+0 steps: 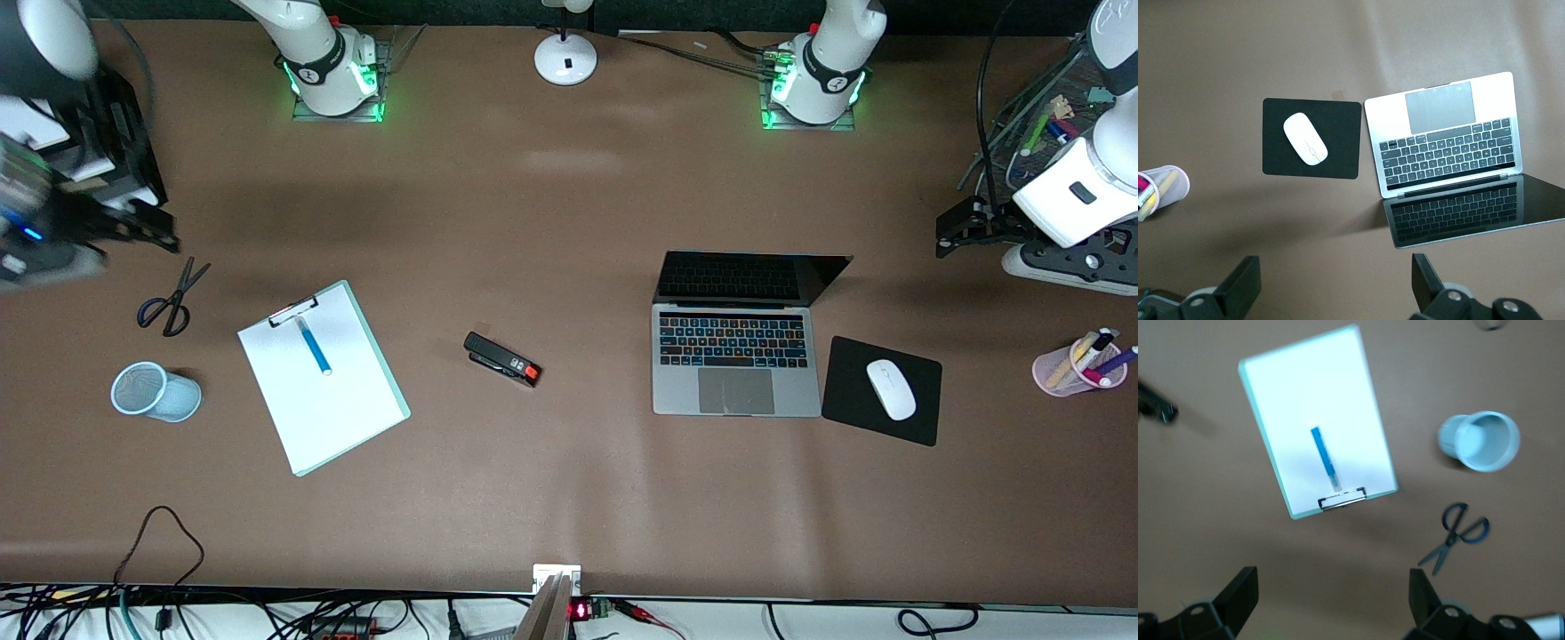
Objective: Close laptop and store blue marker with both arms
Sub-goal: 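Reach the right gripper to the blue marker and grasp it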
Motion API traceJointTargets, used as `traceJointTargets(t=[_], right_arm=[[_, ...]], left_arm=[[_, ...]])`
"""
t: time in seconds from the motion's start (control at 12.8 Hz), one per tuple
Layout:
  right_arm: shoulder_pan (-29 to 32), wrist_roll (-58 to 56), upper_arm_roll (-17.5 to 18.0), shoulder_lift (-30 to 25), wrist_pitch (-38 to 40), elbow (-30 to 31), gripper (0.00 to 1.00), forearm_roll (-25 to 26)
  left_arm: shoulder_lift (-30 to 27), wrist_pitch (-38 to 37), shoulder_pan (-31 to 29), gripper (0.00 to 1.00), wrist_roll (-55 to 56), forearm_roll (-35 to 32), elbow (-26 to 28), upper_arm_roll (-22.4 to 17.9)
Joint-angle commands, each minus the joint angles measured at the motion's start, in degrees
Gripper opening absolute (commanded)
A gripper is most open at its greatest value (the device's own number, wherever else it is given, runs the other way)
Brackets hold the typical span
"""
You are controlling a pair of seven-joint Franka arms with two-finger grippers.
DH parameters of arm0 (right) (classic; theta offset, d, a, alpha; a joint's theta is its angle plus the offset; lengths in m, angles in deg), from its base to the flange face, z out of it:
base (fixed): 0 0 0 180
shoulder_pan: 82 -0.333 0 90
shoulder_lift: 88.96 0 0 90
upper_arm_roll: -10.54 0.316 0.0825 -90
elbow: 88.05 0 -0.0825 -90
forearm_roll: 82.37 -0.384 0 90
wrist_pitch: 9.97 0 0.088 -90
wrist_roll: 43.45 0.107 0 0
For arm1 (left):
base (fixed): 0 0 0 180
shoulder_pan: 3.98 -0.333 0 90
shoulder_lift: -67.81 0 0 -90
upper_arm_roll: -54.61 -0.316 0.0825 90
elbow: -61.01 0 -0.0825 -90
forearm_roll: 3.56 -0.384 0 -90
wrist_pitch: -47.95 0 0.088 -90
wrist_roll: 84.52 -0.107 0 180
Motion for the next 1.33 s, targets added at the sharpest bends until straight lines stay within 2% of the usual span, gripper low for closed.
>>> traceJointTargets(t=[0.0, 0.23, 0.31, 0.47, 0.62, 0.7, 1.02, 1.25], right_arm=[[-0.2, -9.9, 0.0, 10.5, -5.5, -1.7, 0.83, -4.3], [-3.7, -10.5, 0.0, 15.1, -11.8, -1.7, 0.67, -3.8], [-4.7, -11.0, 0.0, 16.8, -13.7, -1.8, 0.57, -3.6], [-5.4, -17.1, 0.0, 19.7, -18.1, -2.0, 0.53, -3.6], [-5.9, -21.9, 0.0, 22.9, -22.4, -1.9, 0.53, -3.8], [-6.1, -21.9, 0.0, 24.3, -23.7, -1.9, 0.53, -3.9], [-7.3, -22.1, 0.0, 28.6, -26.9, -1.7, 0.52, -3.8], [-7.5, -22.3, 0.0, 30.4, -27.7, -1.7, 0.47, -3.8]], left_arm=[[0.9, -0.5, -0.4, 1.0, -0.3, 0.8, -2.0, 0.1], [2.3, -0.5, -0.3, 1.0, -0.5, 0.9, -2.1, 0.2], [2.4, -0.5, -0.4, 1.0, -0.5, 0.9, -2.1, 0.1], [2.8, -0.5, -0.3, 1.0, -1.2, 1.0, -2.1, 0.1], [3.8, -0.9, 0.0, 0.48, -0.6, 0.9, -2.1, 0.3], [3.8, -1.8, -0.1, 0.3, -0.6, 0.9, -2.2, 0.5], [3.8, -2.9, 0.5, 0.0, -0.3, 1.3, -2.4, 0.7], [3.8, -4.0, 0.6, 0.0, -0.2, 1.7, -2.4, 0.8]])
